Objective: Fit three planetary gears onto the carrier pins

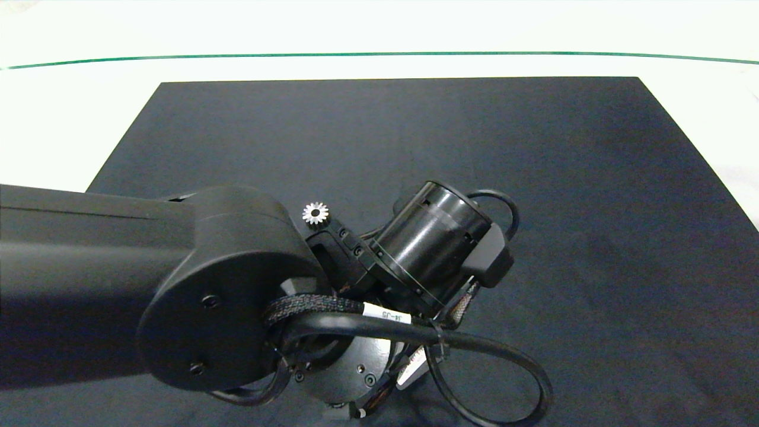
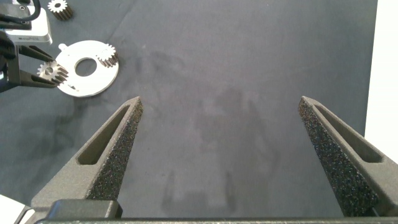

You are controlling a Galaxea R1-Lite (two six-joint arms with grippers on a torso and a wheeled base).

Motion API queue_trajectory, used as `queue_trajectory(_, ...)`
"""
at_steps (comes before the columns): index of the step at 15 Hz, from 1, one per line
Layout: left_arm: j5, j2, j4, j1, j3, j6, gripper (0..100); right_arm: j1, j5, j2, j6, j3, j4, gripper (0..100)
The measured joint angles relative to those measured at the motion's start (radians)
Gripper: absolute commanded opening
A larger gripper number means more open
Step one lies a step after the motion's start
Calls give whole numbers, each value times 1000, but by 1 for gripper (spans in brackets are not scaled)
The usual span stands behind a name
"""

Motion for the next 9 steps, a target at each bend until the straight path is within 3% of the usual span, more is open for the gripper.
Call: queue_trajectory(9, 0, 48, -7, -24, -48, -5, 10, 0, -3, -10, -1, -3, 1, 100)
